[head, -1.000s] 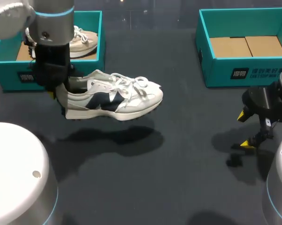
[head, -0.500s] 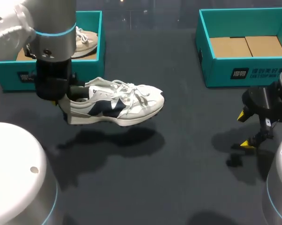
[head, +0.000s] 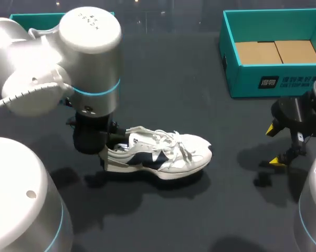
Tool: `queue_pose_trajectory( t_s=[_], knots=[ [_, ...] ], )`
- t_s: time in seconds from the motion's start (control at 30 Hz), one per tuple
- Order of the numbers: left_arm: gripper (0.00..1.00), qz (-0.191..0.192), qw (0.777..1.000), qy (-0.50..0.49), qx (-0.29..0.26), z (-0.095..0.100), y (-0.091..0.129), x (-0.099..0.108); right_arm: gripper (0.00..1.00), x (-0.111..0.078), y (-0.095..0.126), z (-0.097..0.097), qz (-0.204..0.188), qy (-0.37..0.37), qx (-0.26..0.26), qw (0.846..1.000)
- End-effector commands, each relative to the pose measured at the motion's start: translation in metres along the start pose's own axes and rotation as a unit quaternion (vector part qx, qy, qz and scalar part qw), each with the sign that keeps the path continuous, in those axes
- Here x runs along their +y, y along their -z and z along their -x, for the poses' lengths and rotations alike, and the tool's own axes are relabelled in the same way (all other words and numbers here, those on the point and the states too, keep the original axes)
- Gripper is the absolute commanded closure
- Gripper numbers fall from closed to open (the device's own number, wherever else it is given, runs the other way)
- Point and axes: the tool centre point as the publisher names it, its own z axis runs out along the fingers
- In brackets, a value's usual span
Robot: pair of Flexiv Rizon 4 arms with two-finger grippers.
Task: Take the shoe out of the shoebox, open the shoe tongue, remove and reinsert the insole, then place the shoe into the shoebox
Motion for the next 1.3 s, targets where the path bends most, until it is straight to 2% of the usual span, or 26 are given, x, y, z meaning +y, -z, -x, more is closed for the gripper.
queue_pose_trajectory(
  t_s=[0.03, 0.3, 0.43, 0.7, 1.0, 1.3],
  knots=[
    [1.0, -0.004, 1.0, 0.001, 0.009, 0.012, -0.001, 0.005, 0.0, 0.0, 0.0, -0.002, -0.002, 0.0, -0.002, 1.0],
    [1.0, -0.004, 1.0, 0.001, 0.009, 0.012, -0.001, 0.005, 0.0, 0.0, 0.0, -0.002, -0.002, 0.0, -0.002, 1.0],
    [1.0, -0.001, 1.0, -0.002, 0.007, 0.029, -0.02, 0.012, 0.0, 0.0, 0.0, -0.002, -0.002, 0.0, -0.002, 1.0],
    [1.0, -0.006, 1.0, -0.022, 0.004, 0.058, -0.038, 0.012, 0.0, 0.0, 0.0, -0.002, -0.002, 0.0, -0.002, 1.0],
    [1.0, -0.016, 1.0, -0.02, 0.008, 0.074, -0.049, 0.018, 0.0, 0.0, 0.0, -0.002, -0.002, 0.0, -0.002, 1.0],
    [1.0, -0.025, 0.999, -0.015, 0.017, 0.078, -0.061, 0.024, 0.0, 0.0, 0.0, -0.002, -0.002, 0.0, -0.002, 1.0]
  ],
)
